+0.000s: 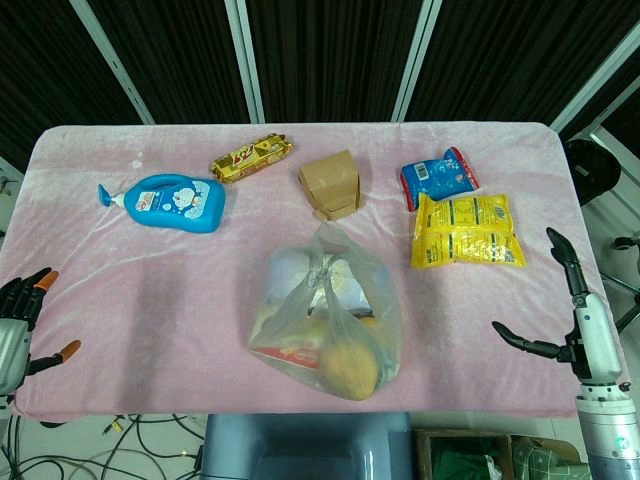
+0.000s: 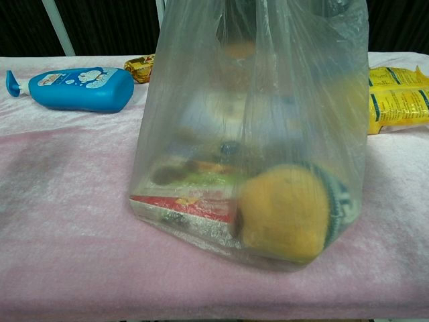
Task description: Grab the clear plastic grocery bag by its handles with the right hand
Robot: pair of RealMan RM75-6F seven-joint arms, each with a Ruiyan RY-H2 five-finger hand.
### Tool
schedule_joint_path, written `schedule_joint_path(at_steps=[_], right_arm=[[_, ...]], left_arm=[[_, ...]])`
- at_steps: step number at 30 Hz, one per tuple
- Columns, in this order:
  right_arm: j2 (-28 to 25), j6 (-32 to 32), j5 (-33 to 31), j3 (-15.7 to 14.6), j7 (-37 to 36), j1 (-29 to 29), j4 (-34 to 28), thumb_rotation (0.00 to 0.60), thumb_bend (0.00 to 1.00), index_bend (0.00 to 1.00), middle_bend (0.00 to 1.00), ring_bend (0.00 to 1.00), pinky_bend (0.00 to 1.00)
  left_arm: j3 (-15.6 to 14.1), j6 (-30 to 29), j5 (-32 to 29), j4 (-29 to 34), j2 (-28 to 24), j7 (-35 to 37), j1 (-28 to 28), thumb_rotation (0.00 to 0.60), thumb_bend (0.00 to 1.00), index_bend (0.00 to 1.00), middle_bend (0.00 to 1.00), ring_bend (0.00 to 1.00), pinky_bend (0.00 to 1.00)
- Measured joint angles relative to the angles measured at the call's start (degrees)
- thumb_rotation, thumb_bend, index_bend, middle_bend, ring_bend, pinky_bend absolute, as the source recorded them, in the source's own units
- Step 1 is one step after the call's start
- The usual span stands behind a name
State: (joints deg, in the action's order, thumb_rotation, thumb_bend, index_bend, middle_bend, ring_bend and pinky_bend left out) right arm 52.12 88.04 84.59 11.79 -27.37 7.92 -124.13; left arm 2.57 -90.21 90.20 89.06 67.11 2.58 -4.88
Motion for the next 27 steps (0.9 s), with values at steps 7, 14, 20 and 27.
schedule_joint_path(at_steps=[7, 14, 20, 27], right_arm=[[1.8, 3.6, 2.2, 0.9, 2.1, -0.7, 0.2, 0.600, 0.07, 0.00, 0.00, 0.00, 0.05], [2.6, 3.4, 2.6, 0.5, 2.5, -0.9, -0.2, 0.600, 0.07, 0.00, 0.00, 0.00, 0.05], [2.4, 2.9, 2.9, 0.0, 2.4, -0.9, -0.7, 0.600, 0.07, 0.00, 0.00, 0.00, 0.05], [2.0, 1.9, 2.8, -0.3, 1.7, -0.8, -1.2, 0.600, 0.07, 0.00, 0.00, 0.00, 0.05]], left_arm=[[0.3, -0.3, -0.4, -0.2, 0.0, 0.5, 0.1, 0.600, 0.00, 0.06, 0.06, 0.08, 0.09], [0.4, -1.1, 0.1, -0.4, 0.0, 0.9, 0.3, 0.600, 0.00, 0.05, 0.05, 0.08, 0.09], [0.3, -0.8, 0.2, -0.4, 0.1, 1.1, 0.2, 0.600, 0.00, 0.03, 0.04, 0.08, 0.09], [0.3, -1.0, 0.4, -0.4, 0.1, 1.0, 0.2, 0.600, 0.00, 0.02, 0.04, 0.08, 0.09]])
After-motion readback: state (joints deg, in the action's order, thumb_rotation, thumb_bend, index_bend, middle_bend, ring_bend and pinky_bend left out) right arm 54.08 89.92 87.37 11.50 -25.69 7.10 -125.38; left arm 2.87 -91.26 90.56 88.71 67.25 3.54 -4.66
